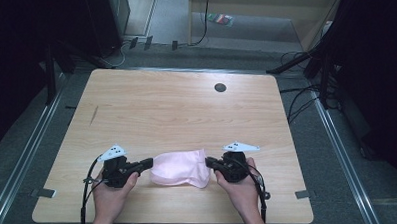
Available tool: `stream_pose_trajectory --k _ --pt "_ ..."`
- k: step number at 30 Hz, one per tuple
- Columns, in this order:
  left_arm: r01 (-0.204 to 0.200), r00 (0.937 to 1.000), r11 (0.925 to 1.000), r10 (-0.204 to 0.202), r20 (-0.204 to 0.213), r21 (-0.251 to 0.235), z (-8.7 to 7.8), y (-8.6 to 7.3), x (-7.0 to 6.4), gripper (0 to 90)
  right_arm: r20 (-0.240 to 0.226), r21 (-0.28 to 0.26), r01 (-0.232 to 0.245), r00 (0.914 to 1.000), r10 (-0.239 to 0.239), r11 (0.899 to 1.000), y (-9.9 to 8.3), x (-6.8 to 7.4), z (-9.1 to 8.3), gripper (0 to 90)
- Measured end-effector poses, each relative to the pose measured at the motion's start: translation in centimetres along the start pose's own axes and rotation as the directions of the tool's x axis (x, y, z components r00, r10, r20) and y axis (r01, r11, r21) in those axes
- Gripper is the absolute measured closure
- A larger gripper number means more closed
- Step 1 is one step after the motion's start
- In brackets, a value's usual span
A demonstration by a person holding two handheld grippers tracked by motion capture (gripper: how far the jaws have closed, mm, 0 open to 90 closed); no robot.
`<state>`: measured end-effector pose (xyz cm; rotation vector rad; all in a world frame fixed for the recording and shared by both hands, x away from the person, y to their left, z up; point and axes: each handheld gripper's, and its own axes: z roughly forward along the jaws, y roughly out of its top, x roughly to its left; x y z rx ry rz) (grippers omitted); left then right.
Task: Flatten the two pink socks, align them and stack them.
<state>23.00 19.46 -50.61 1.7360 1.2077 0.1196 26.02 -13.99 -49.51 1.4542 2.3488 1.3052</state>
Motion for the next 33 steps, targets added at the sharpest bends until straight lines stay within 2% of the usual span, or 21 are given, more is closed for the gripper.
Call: stream_pose_trajectory --k 6,12,17,21,28,33 --pt "0.017 0.9998 0.9996 -0.017 0.002 0.023 0.2 -0.4 0.4 90.0 0.004 0.031 0.004 1.0 -0.004 1.0 -0.6 -0.2 0.1 87.7" --pt "-0.007 0.9995 0.9973 0.01 -0.031 0.073 1.3 -1.0 0.8 90.0 0.0 0.073 0.001 1.0 -0.002 0.997 -1.4 -0.7 0.9 87.4" --pt "-0.039 0.9964 0.994 0.047 -0.071 0.102 1.8 -1.3 0.7 90.0 0.027 0.092 0.014 0.9995 -0.017 0.996 -2.3 -0.7 2.1 87.2" --pt "-0.059 0.9921 0.992 0.07 -0.104 0.111 2.1 -1.6 0.8 90.0 0.047 0.089 0.027 0.9984 -0.032 0.996 -2.5 -0.7 2.4 87.1" --pt "-0.067 0.9904 0.9929 0.078 -0.114 0.099 2.3 -1.7 0.8 90.0 0.052 0.001 0.037 0.998 -0.037 0.999 -2.1 -0.5 1.8 87.0" --pt "-0.075 0.9887 0.9908 0.089 -0.121 0.112 2.5 -1.8 0.8 90.0 0.066 0.01 0.05 0.9965 -0.05 0.999 -2.2 -0.5 2.5 86.7"
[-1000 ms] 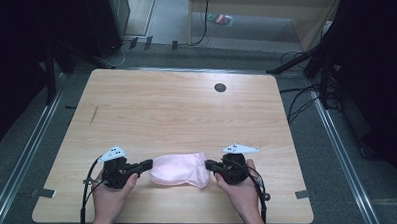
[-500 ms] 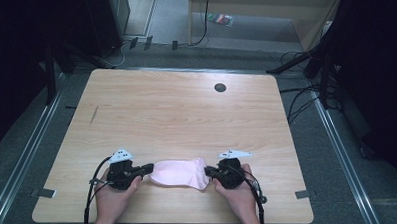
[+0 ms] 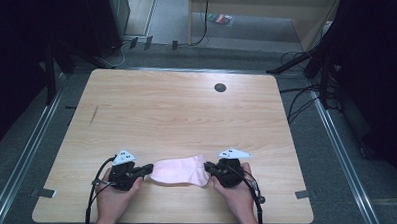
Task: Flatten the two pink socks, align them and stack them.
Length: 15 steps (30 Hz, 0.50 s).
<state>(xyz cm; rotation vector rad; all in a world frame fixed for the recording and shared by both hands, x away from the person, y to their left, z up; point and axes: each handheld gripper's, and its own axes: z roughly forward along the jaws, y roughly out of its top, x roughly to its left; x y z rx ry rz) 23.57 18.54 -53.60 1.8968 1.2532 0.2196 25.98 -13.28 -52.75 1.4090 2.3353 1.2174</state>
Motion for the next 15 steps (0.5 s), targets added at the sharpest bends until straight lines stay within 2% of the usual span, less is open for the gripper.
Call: stream_pose_trajectory --k 5,7,10,12,14,15 --pt "-0.001 1.0 1.0 0.001 -0.01 0.006 0.4 -0.2 0.1 90.0 0.033 0.005 0.01 0.9994 -0.01 1.0 -0.4 -0.5 0.7 84.3" --pt "-0.006 1.0 1.0 0.006 -0.007 0.001 0.4 -0.2 0.1 90.0 0.049 -0.006 0.022 0.9986 -0.021 1.0 -0.5 -0.6 0.8 76.1" --pt "-0.031 0.9992 0.9985 0.029 -0.025 -0.046 0.0 -0.2 0.0 88.4 0.057 -0.052 0.032 0.9979 -0.029 0.998 -0.4 -0.6 0.4 60.6" --pt "-0.023 0.9995 0.9948 0.02 -0.026 -0.099 -0.6 0.0 0.0 75.2 0.055 -0.094 0.035 0.998 -0.03 0.995 -0.3 -0.5 -0.1 54.8" --pt "-0.022 0.9997 0.9864 0.024 0.006 -0.163 -1.4 0.1 -0.3 70.4 0.061 -0.148 0.043 0.9975 -0.034 0.988 -0.2 -0.2 -0.8 56.3" --pt "-0.037 0.9992 0.9826 0.038 0.007 -0.182 -1.7 0.2 -0.5 70.4 0.05 -0.167 0.042 0.9982 -0.034 0.985 -0.2 0.1 -1.0 61.1"
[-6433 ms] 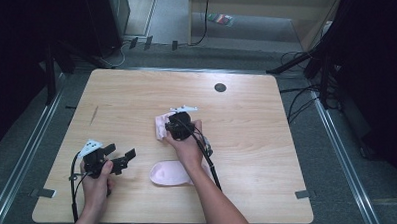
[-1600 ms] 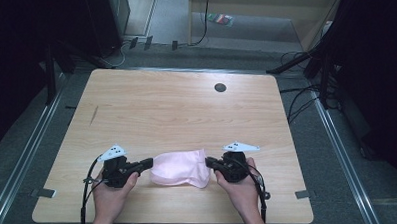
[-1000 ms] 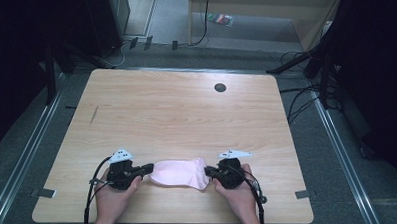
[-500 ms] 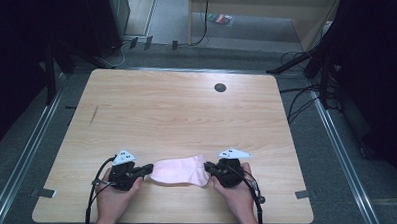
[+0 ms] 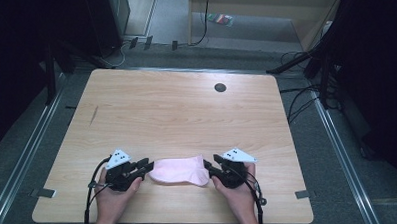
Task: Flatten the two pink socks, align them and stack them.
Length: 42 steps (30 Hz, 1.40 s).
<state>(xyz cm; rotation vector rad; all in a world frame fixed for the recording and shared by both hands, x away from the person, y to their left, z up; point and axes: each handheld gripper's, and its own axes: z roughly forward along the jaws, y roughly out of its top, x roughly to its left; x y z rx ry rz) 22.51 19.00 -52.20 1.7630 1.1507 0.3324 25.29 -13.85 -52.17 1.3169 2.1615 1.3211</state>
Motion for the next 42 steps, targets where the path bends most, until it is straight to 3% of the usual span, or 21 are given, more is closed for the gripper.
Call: stream_pose_trajectory --k 2,4,6,10,16,23,27,30,32,35,37,39,42 --pt "-0.023 0.9995 0.9997 0.023 0.021 0.001 0.0 0.1 -0.4 75.2 -0.03 -0.01 0.011 0.9995 -0.012 1.0 0.0 0.6 -0.2 68.6" --pt "-0.029 0.9993 0.9978 0.027 0.026 0.06 0.8 -0.1 -0.5 79.5 -0.039 0.018 0.041 0.9984 -0.041 0.999 -0.1 1.2 0.2 73.0" --pt "-0.038 0.9992 0.9919 0.039 -0.006 0.121 1.9 -0.8 -0.5 83.0 -0.041 0.054 0.047 0.9982 -0.045 0.997 -0.4 1.4 0.9 76.5" --pt "-0.076 0.9955 0.9834 0.084 -0.045 0.165 2.8 -1.5 -0.5 85.7 -0.019 0.121 0.043 0.999 -0.041 0.992 -1.4 1.2 2.1 79.2" --pt "-0.082 0.994 0.9827 0.093 -0.059 0.166 3.0 -1.7 -0.4 87.2 -0.018 0.146 0.064 0.9979 -0.062 0.987 -1.6 1.2 2.5 84.1" --pt "-0.088 0.9935 0.9841 0.098 -0.058 0.155 3.2 -1.9 -0.4 88.1 0.003 0.137 0.068 0.9976 -0.069 0.988 -1.9 1.4 2.6 88.4" --pt "-0.053 0.9976 0.9881 0.059 -0.036 0.144 3.2 -1.9 -0.1 86.5 0.003 0.132 0.067 0.9977 -0.068 0.989 -2.0 1.3 2.6 87.9" --pt "-0.035 0.9989 0.9947 0.032 0.036 0.096 2.9 -1.7 0.3 72.2 -0.03 0.116 0.052 0.9984 -0.048 0.992 -1.8 1.3 2.4 75.9" --pt "-0.01 0.9959 0.9987 0.006 0.09 0.051 2.5 -1.6 0.6 63.5 -0.036 0.071 0.064 0.9975 -0.061 0.995 -1.6 1.5 2.0 66.6" --pt "0.011 0.9906 0.9998 -0.009 0.136 -0.016 2.0 -1.3 1.0 51.2 -0.047 -0.005 0.06 0.9971 -0.06 0.998 -1.0 1.6 1.4 54.6" --pt "0.023 0.99 0.9966 -0.012 0.141 -0.079 1.6 -1.2 1.4 40.8 -0.061 -0.049 0.06 0.9962 -0.063 0.997 -0.7 1.5 1.1 44.5" --pt "0.027 0.9951 0.9928 -0.015 0.098 -0.117 1.1 -1.0 1.7 29.6 -0.066 -0.097 0.069 0.995 -0.075 0.993 -0.4 1.2 0.7 35.3" --pt "0.065 0.9962 0.9917 -0.058 0.065 -0.111 0.4 -0.6 2.3 13.8 -0.057 -0.093 0.021 0.998 -0.027 0.995 0.0 0.8 0.1 16.9"
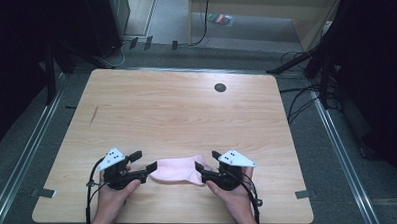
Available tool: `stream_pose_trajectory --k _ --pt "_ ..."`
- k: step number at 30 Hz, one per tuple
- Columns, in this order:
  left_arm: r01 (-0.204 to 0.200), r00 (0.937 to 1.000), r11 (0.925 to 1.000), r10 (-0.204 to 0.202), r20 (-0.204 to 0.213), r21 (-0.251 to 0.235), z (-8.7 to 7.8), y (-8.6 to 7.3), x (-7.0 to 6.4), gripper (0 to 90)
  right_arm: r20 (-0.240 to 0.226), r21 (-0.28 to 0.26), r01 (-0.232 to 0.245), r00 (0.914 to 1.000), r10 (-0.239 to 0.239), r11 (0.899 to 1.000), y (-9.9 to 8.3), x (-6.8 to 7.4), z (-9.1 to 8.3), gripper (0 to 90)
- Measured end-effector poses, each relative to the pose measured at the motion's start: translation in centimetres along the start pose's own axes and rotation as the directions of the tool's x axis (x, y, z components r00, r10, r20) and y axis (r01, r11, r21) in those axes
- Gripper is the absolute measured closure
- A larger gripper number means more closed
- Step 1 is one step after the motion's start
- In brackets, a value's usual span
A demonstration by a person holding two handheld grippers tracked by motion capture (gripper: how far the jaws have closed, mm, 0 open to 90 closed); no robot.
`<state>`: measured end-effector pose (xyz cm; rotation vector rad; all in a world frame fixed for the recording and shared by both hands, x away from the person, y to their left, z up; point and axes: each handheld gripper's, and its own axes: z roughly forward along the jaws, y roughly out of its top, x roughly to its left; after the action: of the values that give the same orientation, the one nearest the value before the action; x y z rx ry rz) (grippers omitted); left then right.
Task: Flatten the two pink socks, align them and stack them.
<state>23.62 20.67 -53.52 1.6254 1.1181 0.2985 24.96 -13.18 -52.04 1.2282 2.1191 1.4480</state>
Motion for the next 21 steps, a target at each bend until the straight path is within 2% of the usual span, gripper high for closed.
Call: stream_pose_trajectory --k 2,4,6,8,10,13,15,21 --pt "-0.007 0.9996 1.0 0.007 -0.028 -0.005 -0.6 0.2 0.4 9.9 0.024 0.029 -0.017 0.9996 0.016 0.999 0.2 -0.4 -0.3 8.8" --pt "-0.012 0.9988 0.9999 0.012 -0.048 0.003 -1.0 0.3 0.8 5.3 0.038 0.028 -0.009 0.9992 0.008 1.0 0.2 -0.9 -0.7 0.0" --pt "-0.014 0.9975 0.9998 0.014 -0.069 0.013 -1.4 0.4 1.3 1.3 0.029 0.024 -0.028 0.9992 0.027 0.999 0.2 -1.3 -1.1 0.0" --pt "-0.007 0.9951 0.9999 0.008 -0.099 0.012 -1.8 0.4 1.7 1.2 0.048 0.025 -0.042 0.998 0.041 0.999 0.2 -1.9 -1.5 0.0" --pt "-0.011 0.9948 0.9999 0.012 -0.101 0.007 -2.3 0.3 2.0 0.0 0.066 0.026 -0.052 0.9966 0.05 0.998 0.1 -2.4 -1.8 0.0" --pt "-0.022 0.9934 0.9998 0.022 -0.113 0.006 -3.0 0.0 2.7 0.0 0.087 0.023 -0.05 0.9951 0.048 0.998 -0.2 -3.2 -2.6 0.0" --pt "-0.003 0.9919 1.0 0.003 -0.127 -0.001 -3.6 -0.3 3.2 0.0 0.11 0.019 -0.055 0.9926 0.052 0.998 -0.4 -3.9 -3.0 0.0" --pt "-0.006 0.9863 0.9998 0.009 -0.165 0.016 -5.2 -1.0 4.7 0.0 0.151 0.007 -0.053 0.9873 0.051 0.999 -0.8 -5.5 -4.6 0.0"
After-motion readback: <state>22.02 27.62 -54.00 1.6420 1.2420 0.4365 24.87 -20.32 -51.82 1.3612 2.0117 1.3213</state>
